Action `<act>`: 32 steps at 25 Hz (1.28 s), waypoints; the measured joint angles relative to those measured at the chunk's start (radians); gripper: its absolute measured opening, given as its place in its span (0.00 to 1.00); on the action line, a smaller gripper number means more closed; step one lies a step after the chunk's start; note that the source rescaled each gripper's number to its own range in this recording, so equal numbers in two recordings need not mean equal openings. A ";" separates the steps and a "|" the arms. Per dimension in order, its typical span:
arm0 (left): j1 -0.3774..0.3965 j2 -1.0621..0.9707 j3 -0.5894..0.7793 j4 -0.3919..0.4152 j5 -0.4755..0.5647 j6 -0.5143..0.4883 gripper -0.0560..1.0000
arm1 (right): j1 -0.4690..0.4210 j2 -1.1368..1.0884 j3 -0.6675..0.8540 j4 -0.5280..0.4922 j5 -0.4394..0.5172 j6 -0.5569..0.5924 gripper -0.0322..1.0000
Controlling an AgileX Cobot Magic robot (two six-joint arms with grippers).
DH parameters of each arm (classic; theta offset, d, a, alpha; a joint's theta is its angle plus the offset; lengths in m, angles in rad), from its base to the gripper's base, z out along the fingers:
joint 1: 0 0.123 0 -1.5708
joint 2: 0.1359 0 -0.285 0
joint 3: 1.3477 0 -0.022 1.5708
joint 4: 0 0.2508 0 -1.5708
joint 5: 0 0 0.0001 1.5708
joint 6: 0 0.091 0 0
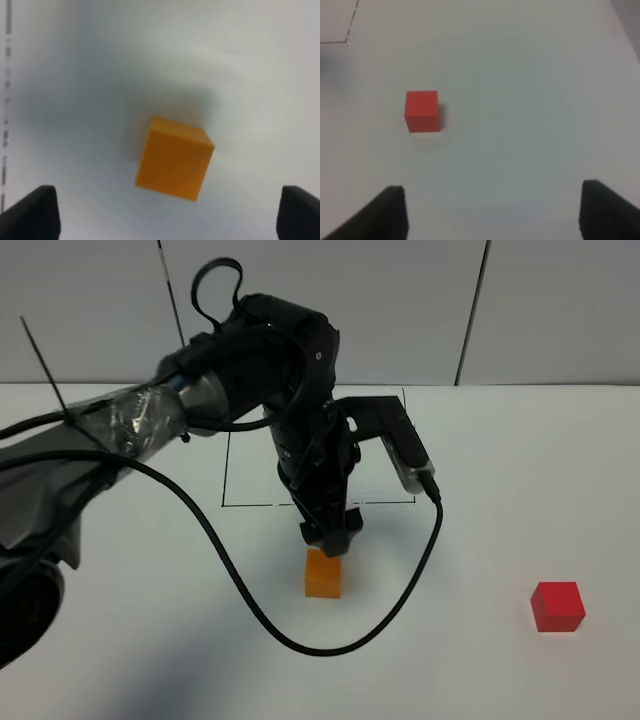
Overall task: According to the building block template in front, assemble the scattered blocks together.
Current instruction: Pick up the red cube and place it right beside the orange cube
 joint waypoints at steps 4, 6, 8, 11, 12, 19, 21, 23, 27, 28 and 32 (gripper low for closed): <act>0.033 -0.082 0.000 0.055 -0.006 -0.076 0.94 | 0.000 0.000 0.000 0.000 0.000 0.000 0.48; 0.065 -0.129 0.000 0.064 -0.007 -0.104 0.94 | 0.000 0.000 0.000 0.000 0.000 0.000 0.48; 0.102 -0.175 0.000 0.072 -0.008 -0.131 0.94 | 0.000 0.000 0.000 0.000 0.000 0.000 0.48; 0.174 -0.261 0.012 0.087 -0.016 -0.173 0.94 | 0.000 0.000 0.001 0.000 0.000 0.000 0.48; 0.201 -0.293 0.022 0.092 -0.019 -0.183 0.94 | 0.000 0.000 0.001 0.000 0.000 0.000 0.48; 0.450 -0.527 0.206 0.106 -0.110 -0.254 0.94 | 0.000 0.000 0.001 0.000 0.000 0.000 0.48; 0.526 -0.601 0.288 0.112 -0.159 -0.264 0.94 | 0.000 0.000 0.001 0.000 0.000 0.000 0.48; 0.590 -0.668 0.359 0.116 -0.209 -0.270 0.95 | 0.000 0.000 0.001 0.000 0.000 0.000 0.48; 0.635 -0.794 0.476 0.123 -0.257 -0.295 0.95 | 0.000 0.000 0.001 0.000 0.000 0.000 0.48; 0.635 -0.821 0.499 0.132 -0.248 -0.306 0.95 | 0.000 0.000 0.001 0.000 0.000 0.000 0.48; 0.635 -0.891 0.545 0.194 -0.153 -0.417 0.95 | 0.000 0.000 0.001 0.000 0.000 0.000 0.48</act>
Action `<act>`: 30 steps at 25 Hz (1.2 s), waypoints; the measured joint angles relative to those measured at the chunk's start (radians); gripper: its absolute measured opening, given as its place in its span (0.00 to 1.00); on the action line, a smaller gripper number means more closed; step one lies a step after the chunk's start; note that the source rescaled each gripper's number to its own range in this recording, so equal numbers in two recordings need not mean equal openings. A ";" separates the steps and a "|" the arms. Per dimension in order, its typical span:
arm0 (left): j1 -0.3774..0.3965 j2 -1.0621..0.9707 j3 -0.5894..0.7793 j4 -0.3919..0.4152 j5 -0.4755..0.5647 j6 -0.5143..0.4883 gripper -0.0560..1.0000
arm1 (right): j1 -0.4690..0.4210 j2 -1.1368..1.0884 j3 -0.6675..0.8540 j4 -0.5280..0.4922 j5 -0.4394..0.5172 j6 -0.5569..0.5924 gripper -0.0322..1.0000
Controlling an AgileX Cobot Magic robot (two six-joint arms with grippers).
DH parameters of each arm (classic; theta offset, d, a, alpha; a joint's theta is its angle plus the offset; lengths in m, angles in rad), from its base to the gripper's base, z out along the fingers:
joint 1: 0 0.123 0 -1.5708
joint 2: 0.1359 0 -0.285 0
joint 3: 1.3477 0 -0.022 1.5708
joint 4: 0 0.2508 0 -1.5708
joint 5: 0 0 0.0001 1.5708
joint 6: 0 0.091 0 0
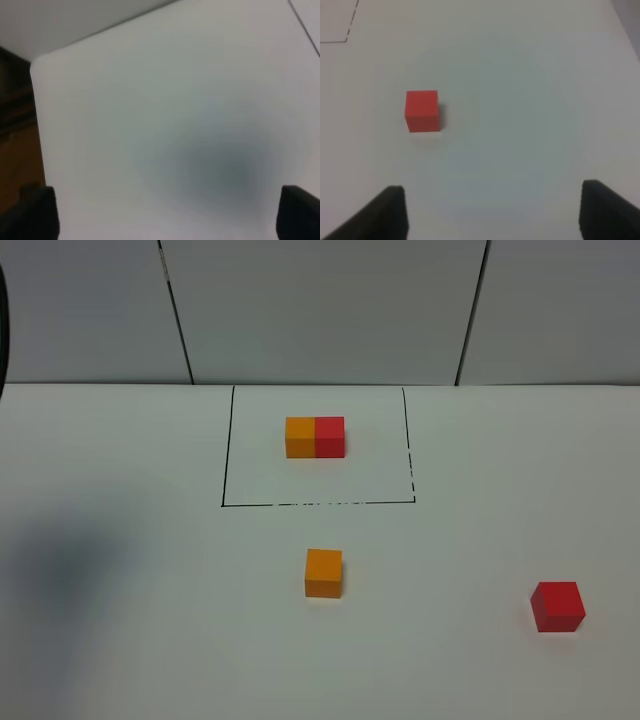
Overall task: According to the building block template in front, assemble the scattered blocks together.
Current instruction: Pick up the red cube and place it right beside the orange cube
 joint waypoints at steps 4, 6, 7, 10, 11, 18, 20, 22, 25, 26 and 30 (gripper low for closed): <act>0.000 -0.089 0.057 0.054 0.034 -0.106 0.95 | 0.000 0.000 0.000 0.000 0.000 0.000 0.48; 0.000 -0.160 0.099 0.062 0.038 -0.133 0.95 | 0.000 0.000 0.000 0.000 0.000 0.000 0.48; 0.000 -0.201 0.129 0.063 0.040 -0.143 0.95 | 0.000 0.000 0.000 0.000 0.000 0.000 0.48; 0.000 -0.329 0.225 0.063 0.030 -0.171 0.95 | 0.000 0.000 0.000 0.000 0.000 0.000 0.48; 0.000 -0.368 0.261 0.063 0.027 -0.185 0.95 | 0.000 0.000 0.000 0.000 0.000 0.000 0.48; -0.003 -0.675 0.480 0.063 -0.031 -0.294 0.95 | 0.000 0.000 0.000 0.000 0.000 0.000 0.48; -0.015 -0.756 0.521 0.056 -0.027 -0.326 0.95 | 0.000 0.000 0.000 0.000 0.000 0.000 0.48; -0.023 -0.819 0.562 0.041 -0.016 -0.358 0.95 | 0.000 0.000 0.000 0.000 0.000 0.000 0.48; -0.024 -0.911 0.627 0.009 0.002 -0.378 0.95 | 0.000 0.000 0.000 0.000 0.000 0.000 0.48; -0.024 -0.937 0.646 -0.004 0.002 -0.378 0.95 | 0.000 0.000 0.000 0.000 0.000 0.000 0.48; -0.024 -1.050 0.716 -0.073 -0.020 -0.374 0.94 | 0.000 0.000 0.000 0.000 0.000 0.000 0.48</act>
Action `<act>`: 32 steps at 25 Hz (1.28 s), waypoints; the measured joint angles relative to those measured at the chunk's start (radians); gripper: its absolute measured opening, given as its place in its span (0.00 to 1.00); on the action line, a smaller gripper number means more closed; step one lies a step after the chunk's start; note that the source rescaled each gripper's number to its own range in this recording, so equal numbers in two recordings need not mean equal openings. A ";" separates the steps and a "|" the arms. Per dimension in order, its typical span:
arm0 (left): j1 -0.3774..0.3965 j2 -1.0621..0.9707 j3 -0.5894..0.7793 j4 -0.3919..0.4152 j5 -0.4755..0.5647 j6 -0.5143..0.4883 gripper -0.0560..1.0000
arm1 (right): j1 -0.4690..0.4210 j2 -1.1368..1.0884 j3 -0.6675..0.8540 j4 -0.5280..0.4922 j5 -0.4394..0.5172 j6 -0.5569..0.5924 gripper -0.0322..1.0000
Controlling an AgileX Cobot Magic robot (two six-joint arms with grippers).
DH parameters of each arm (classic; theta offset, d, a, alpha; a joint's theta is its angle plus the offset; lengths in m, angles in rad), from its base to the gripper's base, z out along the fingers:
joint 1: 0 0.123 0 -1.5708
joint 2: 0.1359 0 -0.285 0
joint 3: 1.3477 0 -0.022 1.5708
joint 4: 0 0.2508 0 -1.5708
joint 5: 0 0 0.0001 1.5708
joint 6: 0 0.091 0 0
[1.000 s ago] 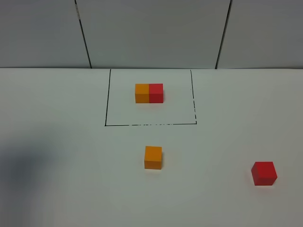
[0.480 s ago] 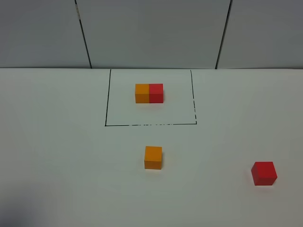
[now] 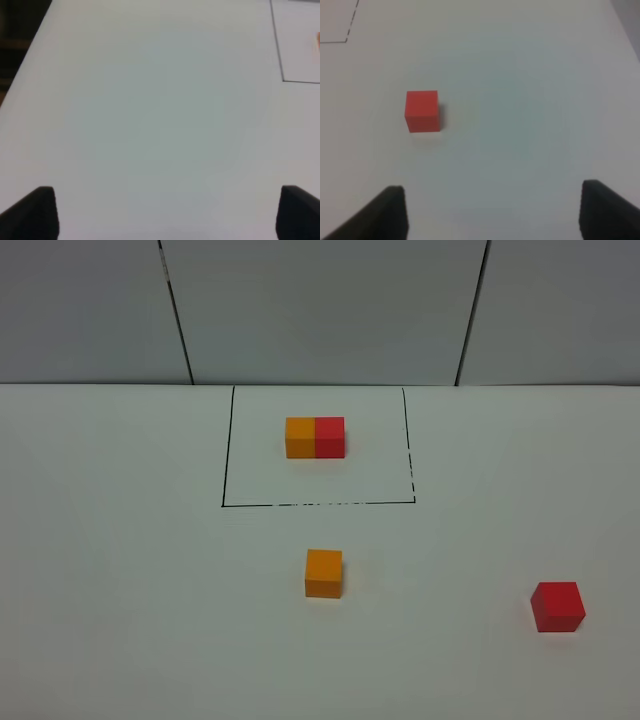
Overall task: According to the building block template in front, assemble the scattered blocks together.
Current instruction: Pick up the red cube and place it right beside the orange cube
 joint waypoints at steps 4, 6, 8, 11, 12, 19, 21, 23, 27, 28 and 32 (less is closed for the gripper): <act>0.000 -0.075 0.025 -0.045 0.015 0.025 0.93 | 0.000 0.000 0.000 0.000 0.000 0.000 0.48; 0.000 -0.098 0.025 -0.048 0.029 0.029 0.92 | 0.000 0.000 0.000 0.000 0.000 0.000 0.48; 0.000 -0.120 0.025 -0.048 0.044 0.028 0.91 | 0.000 0.000 0.000 0.000 0.000 0.000 0.48; 0.000 -0.142 0.029 -0.049 0.050 0.018 0.89 | 0.000 0.000 0.000 0.000 0.000 0.000 0.48; 0.000 -0.149 0.036 -0.049 0.050 0.015 0.89 | 0.000 0.000 0.000 0.000 0.000 0.000 0.48; 0.000 -0.235 0.105 -0.048 0.072 0.003 0.87 | 0.000 0.000 0.000 0.000 0.000 0.000 0.48; 0.000 -0.260 0.118 -0.048 0.070 0.002 0.86 | 0.000 0.000 0.000 0.000 0.000 0.000 0.48; 0.000 -0.268 0.136 -0.056 0.068 0.002 0.85 | 0.000 0.000 0.000 0.000 0.000 0.000 0.48; 0.000 -0.268 0.155 -0.088 0.067 0.004 0.83 | 0.000 0.000 0.000 0.000 0.000 0.000 0.48; 0.000 -0.268 0.157 -0.088 0.067 0.005 0.83 | 0.000 0.000 0.000 0.000 0.000 0.000 0.48; 0.000 -0.268 0.197 -0.093 0.040 0.005 0.80 | 0.000 0.000 0.000 0.000 0.000 0.000 0.48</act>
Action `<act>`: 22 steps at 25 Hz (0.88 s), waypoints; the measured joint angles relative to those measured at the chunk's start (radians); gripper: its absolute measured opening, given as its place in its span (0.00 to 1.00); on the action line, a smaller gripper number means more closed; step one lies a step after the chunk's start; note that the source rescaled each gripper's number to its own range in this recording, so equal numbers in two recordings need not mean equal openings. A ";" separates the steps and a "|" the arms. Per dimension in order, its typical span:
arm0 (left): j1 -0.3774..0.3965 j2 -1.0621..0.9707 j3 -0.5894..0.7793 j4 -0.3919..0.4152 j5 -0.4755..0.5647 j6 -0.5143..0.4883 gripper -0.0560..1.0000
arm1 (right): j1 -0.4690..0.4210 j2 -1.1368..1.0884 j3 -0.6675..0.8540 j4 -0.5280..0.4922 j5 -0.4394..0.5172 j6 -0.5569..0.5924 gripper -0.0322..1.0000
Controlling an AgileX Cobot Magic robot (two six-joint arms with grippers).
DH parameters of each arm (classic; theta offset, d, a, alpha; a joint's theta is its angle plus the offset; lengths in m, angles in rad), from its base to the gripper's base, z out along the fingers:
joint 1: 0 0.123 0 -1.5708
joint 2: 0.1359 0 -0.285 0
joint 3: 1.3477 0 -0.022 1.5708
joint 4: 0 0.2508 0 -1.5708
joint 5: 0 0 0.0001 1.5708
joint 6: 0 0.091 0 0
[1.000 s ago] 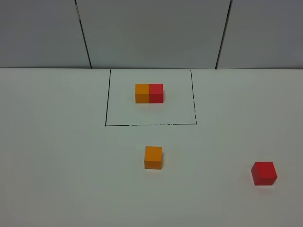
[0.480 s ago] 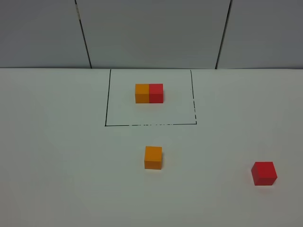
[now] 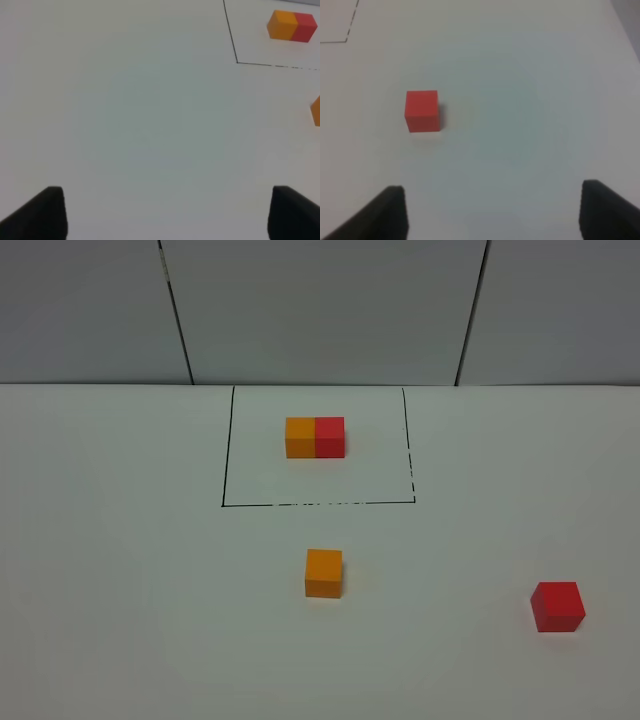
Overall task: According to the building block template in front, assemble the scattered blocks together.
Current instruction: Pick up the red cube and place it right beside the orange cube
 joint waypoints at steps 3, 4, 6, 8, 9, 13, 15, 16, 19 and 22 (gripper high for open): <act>0.000 0.000 0.015 -0.008 -0.008 0.006 0.76 | 0.000 0.000 0.000 0.000 0.000 0.000 0.48; 0.000 0.000 0.015 -0.011 -0.013 0.014 0.74 | 0.000 0.000 0.000 0.000 0.000 0.000 0.48; 0.000 0.000 0.017 -0.022 -0.016 0.030 0.70 | 0.000 0.000 0.000 0.000 0.000 0.000 0.48; 0.000 0.000 0.017 -0.035 -0.018 0.045 0.65 | 0.000 0.000 0.000 0.000 0.000 0.000 0.48; 0.000 0.000 0.017 -0.041 -0.018 0.053 0.63 | 0.000 0.000 0.000 0.000 0.000 0.000 0.48; 0.000 0.000 0.017 -0.055 -0.018 0.076 0.58 | 0.000 0.000 0.000 0.000 0.000 0.000 0.48; 0.000 0.000 0.017 -0.056 -0.018 0.077 0.57 | 0.000 0.000 0.000 0.000 0.000 0.000 0.48; 0.000 0.000 0.017 -0.056 -0.018 0.077 0.57 | 0.000 0.000 0.000 0.000 0.000 0.000 0.48; 0.000 0.000 0.017 -0.056 -0.018 0.077 0.57 | 0.000 0.000 0.000 0.000 0.000 0.000 0.48; 0.000 0.000 0.017 -0.056 -0.018 0.077 0.57 | 0.000 0.000 0.000 0.000 0.000 0.000 0.48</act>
